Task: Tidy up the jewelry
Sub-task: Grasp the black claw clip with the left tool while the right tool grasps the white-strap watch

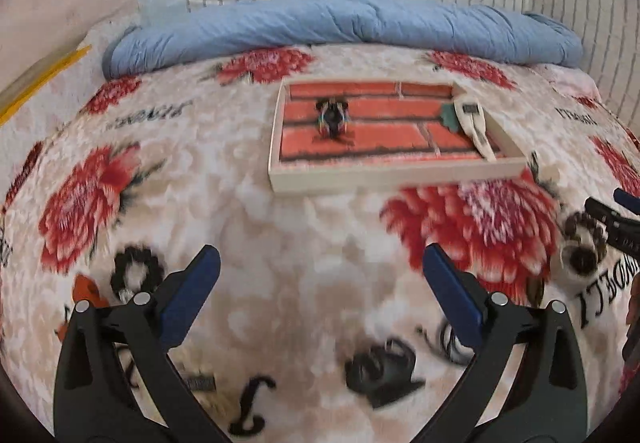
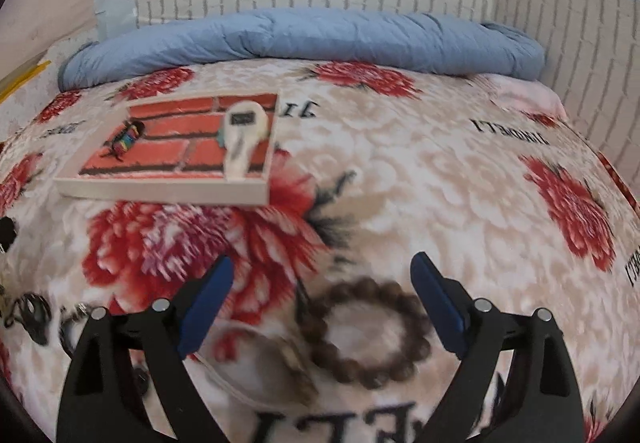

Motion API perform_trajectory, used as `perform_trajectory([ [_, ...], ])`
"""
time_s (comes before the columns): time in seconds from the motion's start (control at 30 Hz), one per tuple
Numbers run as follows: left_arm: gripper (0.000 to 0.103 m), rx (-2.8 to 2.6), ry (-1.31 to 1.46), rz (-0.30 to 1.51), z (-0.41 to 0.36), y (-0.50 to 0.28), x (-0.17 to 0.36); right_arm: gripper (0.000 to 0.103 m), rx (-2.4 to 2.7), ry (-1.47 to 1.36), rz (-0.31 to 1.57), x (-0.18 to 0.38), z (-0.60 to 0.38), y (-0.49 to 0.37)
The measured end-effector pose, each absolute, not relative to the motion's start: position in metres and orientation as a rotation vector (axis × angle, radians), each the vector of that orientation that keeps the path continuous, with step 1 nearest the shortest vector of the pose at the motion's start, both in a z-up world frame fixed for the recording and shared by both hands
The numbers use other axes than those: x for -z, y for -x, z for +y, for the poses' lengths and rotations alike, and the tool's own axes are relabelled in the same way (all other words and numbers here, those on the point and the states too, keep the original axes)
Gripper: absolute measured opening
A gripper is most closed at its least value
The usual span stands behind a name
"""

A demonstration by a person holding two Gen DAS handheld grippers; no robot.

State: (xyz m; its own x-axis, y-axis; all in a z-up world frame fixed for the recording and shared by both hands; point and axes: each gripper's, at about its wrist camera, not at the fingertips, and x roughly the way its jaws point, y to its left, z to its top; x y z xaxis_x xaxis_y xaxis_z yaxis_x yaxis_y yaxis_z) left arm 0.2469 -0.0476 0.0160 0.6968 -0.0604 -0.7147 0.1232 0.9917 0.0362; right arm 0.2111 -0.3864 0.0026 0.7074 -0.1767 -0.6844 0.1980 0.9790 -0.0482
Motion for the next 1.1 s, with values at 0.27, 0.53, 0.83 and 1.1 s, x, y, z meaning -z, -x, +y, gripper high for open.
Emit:
perform_trajectory([
  [0.27, 0.098, 0.097, -0.060, 0.810, -0.041, -0.225, 0.009, 0.088, 0.251, -0.060, 0.744, 0.011, -0.397, -0.188],
  [0.53, 0.098, 0.092, -0.063, 0.761, -0.049, -0.210, 0.015, 0.088, 0.261, -0.001, 0.727, 0.020, -0.377, -0.181],
  [0.83, 0.098, 0.094, -0.073, 0.741, -0.052, -0.201, 0.028, 0.088, 0.283, 0.083, 0.675, 0.019, -0.362, -0.170],
  [1.1, 0.098, 0.082, -0.121, 0.732, -0.061, -0.195, 0.036, 0.088, 0.295, 0.065, 0.662, 0.023, -0.366, -0.164],
])
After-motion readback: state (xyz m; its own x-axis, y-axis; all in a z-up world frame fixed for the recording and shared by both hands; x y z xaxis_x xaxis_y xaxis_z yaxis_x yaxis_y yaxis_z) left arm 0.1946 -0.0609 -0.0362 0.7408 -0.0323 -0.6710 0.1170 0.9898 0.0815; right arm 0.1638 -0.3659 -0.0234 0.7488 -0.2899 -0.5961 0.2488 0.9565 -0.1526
